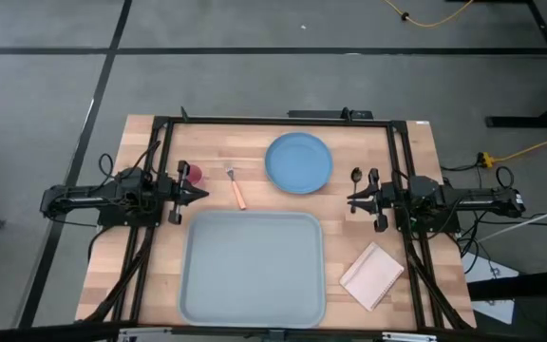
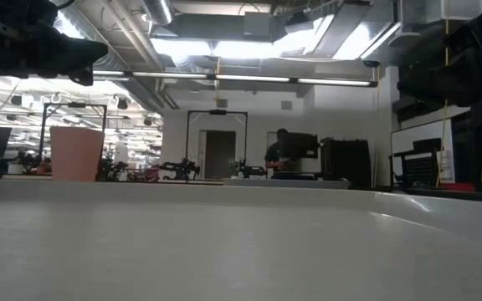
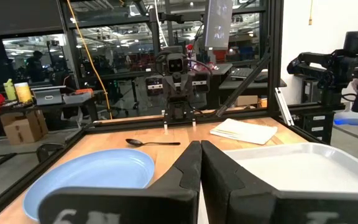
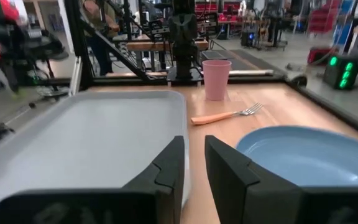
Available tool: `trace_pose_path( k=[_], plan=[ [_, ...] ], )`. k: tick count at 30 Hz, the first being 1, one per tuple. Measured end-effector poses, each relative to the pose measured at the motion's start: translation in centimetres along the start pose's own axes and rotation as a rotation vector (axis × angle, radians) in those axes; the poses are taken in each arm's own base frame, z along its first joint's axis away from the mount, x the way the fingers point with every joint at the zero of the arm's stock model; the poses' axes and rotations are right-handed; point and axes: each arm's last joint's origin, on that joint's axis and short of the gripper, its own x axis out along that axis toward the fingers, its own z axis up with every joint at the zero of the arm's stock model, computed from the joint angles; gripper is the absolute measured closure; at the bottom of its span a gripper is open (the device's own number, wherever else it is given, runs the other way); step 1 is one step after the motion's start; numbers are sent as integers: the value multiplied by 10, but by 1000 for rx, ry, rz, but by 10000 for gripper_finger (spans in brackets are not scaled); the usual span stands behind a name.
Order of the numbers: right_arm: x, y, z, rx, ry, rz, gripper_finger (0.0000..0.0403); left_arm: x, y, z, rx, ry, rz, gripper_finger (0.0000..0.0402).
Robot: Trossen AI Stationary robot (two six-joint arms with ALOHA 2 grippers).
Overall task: Pick and place plate/cup/fork/spoon on tray
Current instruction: Put the pink cup on the gray serving tray
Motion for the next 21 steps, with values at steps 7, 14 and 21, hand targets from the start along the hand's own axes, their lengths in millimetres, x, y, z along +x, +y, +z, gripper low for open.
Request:
trace_pose_path(
  k=[7, 14, 21],
  plan=[
    [0, 0, 1, -62, -11, 0, 334, 0, 0, 0, 2, -2, 0, 401],
    [0, 0, 4, 111, -46, 3, 334, 0, 0, 6, -45, -57, -8, 401],
    [0, 0, 5, 174, -56, 6, 334, -2, 1, 21, -45, -219, -5, 401]
  ],
)
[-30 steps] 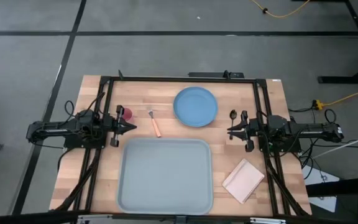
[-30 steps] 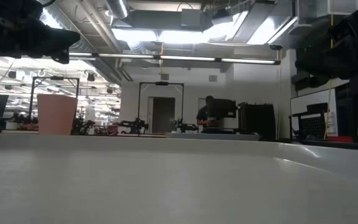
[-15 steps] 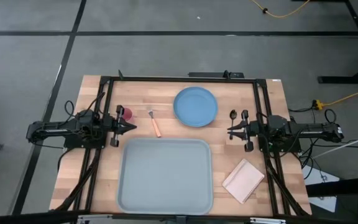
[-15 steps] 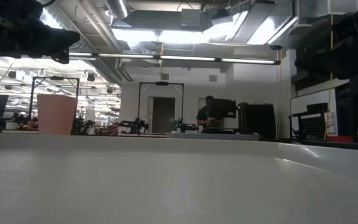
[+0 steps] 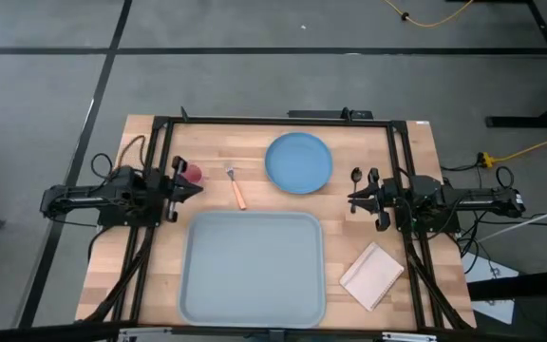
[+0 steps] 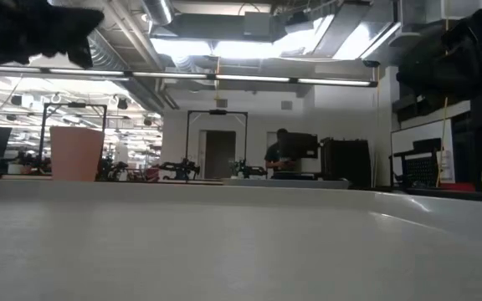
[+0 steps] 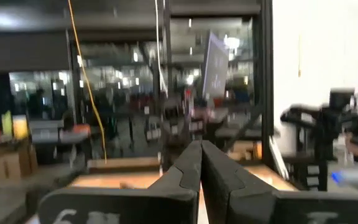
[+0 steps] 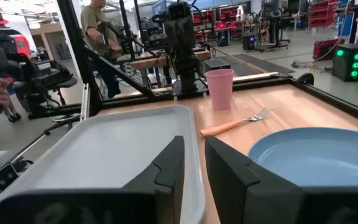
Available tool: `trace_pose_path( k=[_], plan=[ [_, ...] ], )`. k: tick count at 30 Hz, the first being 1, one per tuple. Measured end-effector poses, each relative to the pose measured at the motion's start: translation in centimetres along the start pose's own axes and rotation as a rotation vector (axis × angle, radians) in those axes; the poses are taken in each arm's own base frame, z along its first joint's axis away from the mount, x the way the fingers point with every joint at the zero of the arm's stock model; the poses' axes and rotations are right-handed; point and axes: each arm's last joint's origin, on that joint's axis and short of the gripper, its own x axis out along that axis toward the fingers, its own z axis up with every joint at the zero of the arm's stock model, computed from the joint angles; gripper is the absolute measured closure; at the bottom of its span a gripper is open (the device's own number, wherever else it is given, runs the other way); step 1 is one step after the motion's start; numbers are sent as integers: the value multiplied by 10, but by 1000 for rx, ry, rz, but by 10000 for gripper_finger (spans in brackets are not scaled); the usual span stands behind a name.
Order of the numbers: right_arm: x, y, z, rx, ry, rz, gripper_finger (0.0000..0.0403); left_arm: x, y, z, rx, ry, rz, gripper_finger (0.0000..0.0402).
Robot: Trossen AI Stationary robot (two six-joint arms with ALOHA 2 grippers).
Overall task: Pick and place plate/cup/fork/spoon on tray
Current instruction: Put the pink cup on the gray serving tray
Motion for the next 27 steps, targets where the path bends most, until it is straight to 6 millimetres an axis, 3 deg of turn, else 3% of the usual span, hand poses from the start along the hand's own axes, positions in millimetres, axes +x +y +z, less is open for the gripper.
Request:
trace_pose_path(
  k=[9, 23, 27],
  plan=[
    [0, 0, 1, -74, -7, -1, 334, -3, 0, 22, 1, -229, 34, 401],
    [0, 0, 1, -76, -7, -1, 334, -2, 1, 21, 5, -215, 45, 400],
    [0, 0, 1, -73, -6, -1, 334, -2, 5, 16, -21, -169, 174, 369]
  ],
)
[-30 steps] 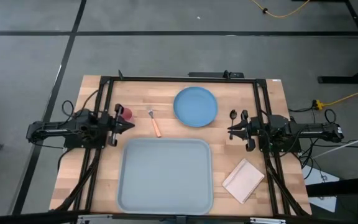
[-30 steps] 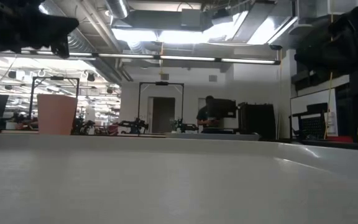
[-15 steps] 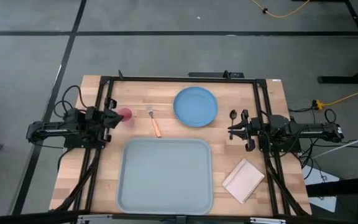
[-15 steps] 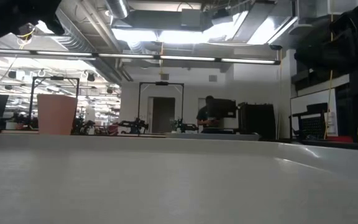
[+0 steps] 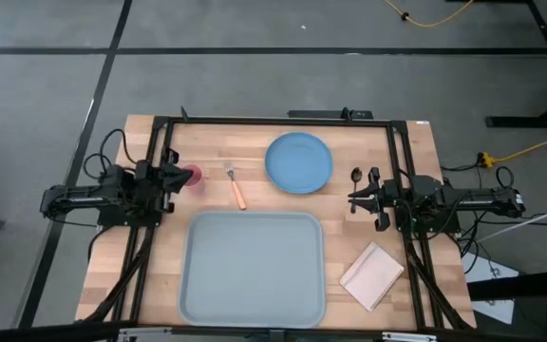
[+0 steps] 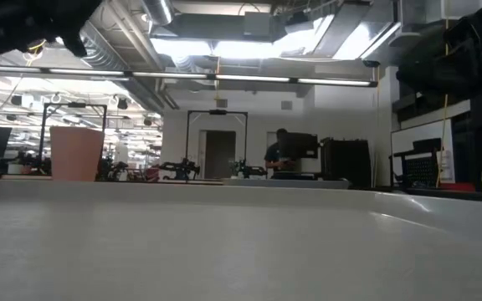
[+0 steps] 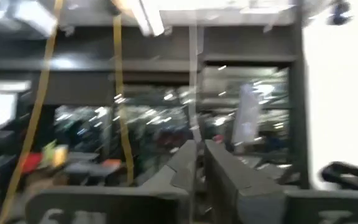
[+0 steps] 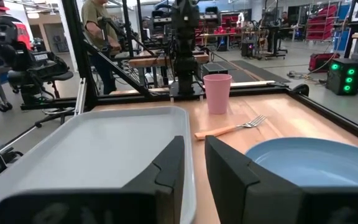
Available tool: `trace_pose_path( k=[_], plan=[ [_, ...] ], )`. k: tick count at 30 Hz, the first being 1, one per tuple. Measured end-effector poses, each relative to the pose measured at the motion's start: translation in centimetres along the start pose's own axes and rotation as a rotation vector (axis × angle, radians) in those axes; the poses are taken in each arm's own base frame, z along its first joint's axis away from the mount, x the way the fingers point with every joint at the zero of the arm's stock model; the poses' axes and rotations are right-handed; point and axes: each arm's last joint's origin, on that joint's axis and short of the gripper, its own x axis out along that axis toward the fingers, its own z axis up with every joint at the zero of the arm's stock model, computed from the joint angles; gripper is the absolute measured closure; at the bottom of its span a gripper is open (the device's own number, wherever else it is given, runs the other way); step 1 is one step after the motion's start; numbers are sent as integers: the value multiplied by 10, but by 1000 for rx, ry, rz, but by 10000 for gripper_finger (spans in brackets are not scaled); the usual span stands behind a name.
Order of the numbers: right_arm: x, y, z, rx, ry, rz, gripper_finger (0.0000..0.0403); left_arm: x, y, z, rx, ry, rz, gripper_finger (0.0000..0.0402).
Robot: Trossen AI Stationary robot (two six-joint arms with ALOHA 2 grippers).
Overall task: Pick and place plate/cup/fork/spoon on tray
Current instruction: Put the pink cup on the gray serving tray
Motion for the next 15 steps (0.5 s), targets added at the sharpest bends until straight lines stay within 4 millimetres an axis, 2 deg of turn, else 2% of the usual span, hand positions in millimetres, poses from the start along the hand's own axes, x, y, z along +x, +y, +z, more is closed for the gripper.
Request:
trace_pose_path(
  k=[7, 9, 12, 15],
  plan=[
    [0, 0, 0, 83, 0, 1, 334, -1, 2, -10, -19, 101, 56, 294],
    [0, 0, 0, 98, 1, 1, 334, 0, 2, -9, -35, 138, 74, 286],
    [0, 0, 0, 97, 1, 0, 334, 3, 2, -4, -60, 321, 109, 286],
    [0, -1, 0, 98, -3, -32, 334, 9, 2, 13, -82, 461, 160, 285]
  ],
)
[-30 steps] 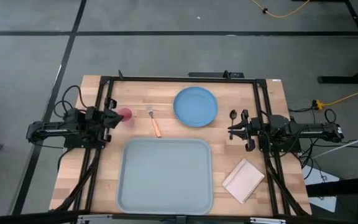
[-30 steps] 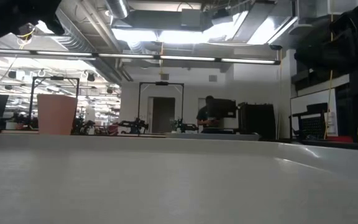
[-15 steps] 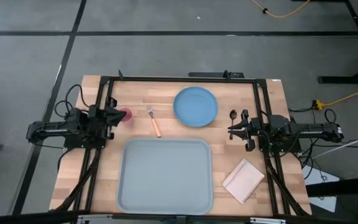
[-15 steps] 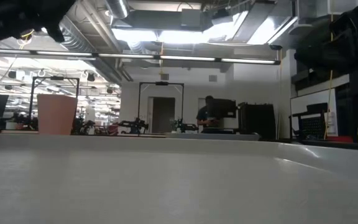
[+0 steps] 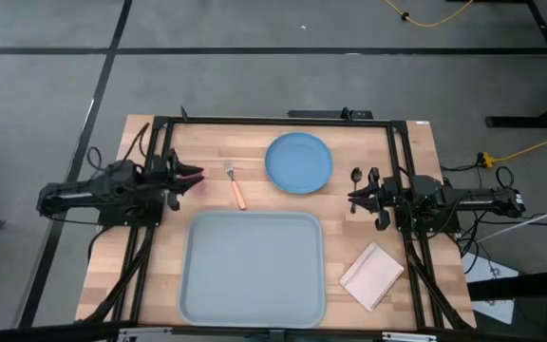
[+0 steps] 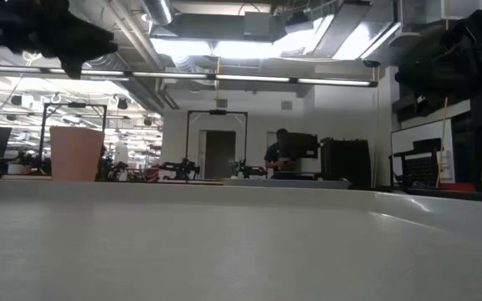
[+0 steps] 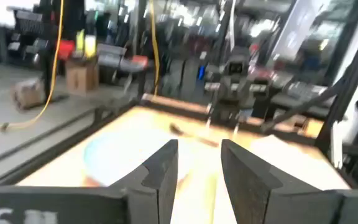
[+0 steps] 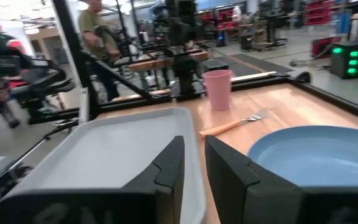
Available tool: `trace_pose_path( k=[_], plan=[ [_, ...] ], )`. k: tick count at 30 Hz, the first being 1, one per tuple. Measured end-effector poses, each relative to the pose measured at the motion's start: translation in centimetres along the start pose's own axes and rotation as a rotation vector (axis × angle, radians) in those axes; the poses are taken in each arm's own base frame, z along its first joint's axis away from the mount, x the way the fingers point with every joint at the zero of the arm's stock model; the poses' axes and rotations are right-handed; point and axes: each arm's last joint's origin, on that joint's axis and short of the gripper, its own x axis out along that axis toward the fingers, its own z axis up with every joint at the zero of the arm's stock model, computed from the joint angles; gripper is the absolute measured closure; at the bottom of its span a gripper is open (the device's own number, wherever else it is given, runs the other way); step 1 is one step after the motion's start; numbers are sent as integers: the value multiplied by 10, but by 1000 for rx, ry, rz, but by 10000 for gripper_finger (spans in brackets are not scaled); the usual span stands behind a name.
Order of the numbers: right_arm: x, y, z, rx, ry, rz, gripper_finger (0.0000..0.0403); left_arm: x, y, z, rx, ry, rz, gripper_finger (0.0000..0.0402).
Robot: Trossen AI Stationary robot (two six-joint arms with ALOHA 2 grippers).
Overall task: Pick and place plate/cup/fork/spoon on tray
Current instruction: Put the pink cup on the gray serving tray
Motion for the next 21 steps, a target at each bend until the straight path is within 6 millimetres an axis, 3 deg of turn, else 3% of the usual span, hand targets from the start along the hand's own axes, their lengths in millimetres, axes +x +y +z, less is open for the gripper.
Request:
trace_pose_path(
  k=[6, 13, 21],
  plan=[
    [0, -3, 1, 0, -18, -98, 334, -6, -4, 38, 128, 261, 93, 286],
    [0, -3, 1, 1, -19, -107, 334, 10, -2, 35, 229, 427, 271, 287],
    [0, -3, 0, -2, -16, -107, 334, 18, -8, 33, -143, 440, 159, 287]
  ],
)
